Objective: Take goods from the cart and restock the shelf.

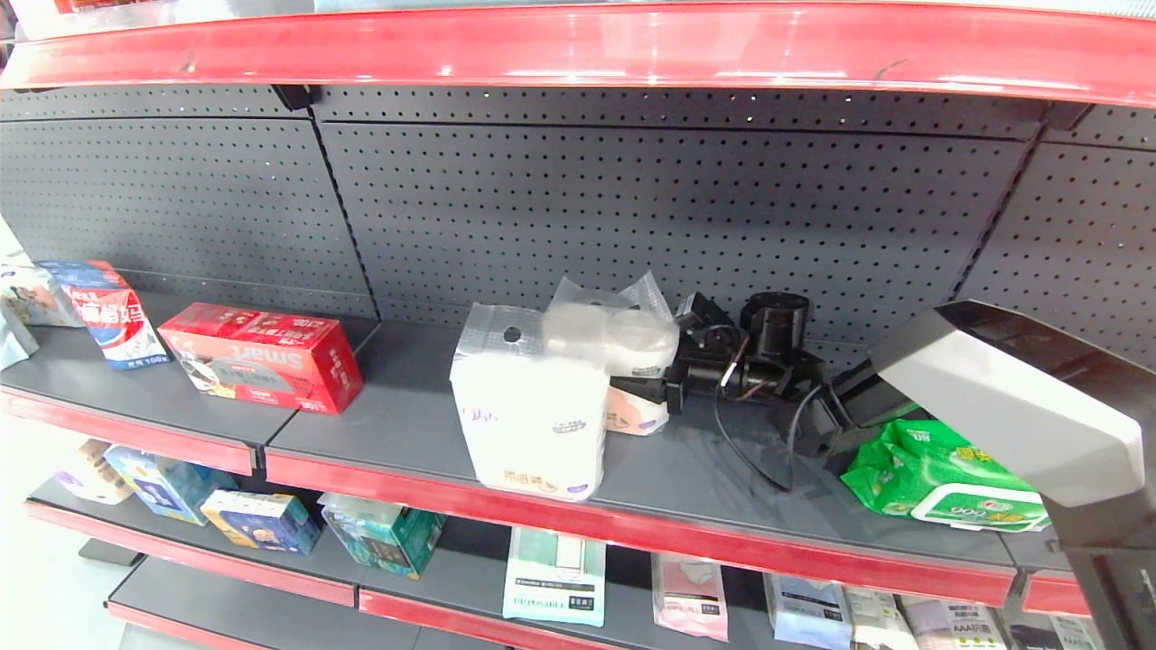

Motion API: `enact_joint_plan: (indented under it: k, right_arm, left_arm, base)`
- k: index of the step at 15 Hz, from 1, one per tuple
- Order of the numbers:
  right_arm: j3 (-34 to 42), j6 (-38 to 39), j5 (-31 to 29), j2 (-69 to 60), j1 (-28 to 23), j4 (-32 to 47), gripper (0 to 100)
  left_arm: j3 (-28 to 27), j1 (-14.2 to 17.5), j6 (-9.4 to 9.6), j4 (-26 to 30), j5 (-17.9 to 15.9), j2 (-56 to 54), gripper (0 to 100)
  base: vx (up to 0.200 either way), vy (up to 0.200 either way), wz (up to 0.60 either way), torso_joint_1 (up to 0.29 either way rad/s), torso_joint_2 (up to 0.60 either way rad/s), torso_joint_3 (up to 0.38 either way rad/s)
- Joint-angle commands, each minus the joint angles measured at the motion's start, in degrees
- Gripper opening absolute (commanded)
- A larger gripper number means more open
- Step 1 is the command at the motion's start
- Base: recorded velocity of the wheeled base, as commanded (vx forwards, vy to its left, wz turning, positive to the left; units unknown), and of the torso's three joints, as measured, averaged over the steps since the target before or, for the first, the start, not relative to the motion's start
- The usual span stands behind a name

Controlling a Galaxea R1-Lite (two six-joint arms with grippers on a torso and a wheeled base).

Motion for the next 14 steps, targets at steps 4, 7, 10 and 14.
enact_joint_plan:
  k: [4,7,10,14]
  right_arm:
    - [-0.09,-0.16,0.03,-0.57,0.01,-0.02,0]
    - [0.17,-0.51,0.03,-0.57,0.19,-0.02,0]
    - [0.44,-0.51,0.03,-0.66,0.19,-0.02,100]
    - [0.44,0.37,0.03,-0.83,0.28,-0.02,100]
  left_arm:
    - [0.00,-0.02,-0.01,-0.02,0.01,-0.02,100]
    - [0.00,-0.02,-0.01,-0.02,0.01,-0.02,100]
    - [0.00,-0.02,-0.10,-0.02,0.01,-0.02,100]
    - [0.00,-0.02,-0.01,-0.02,0.01,-0.02,100]
  base:
    - [0.000,0.000,0.00,0.000,0.00,0.000]
    - [0.000,0.000,0.00,0.000,0.00,0.000]
    - [0.000,0.000,0.00,0.000,0.00,0.000]
    - [0.000,0.000,0.00,0.000,0.00,0.000]
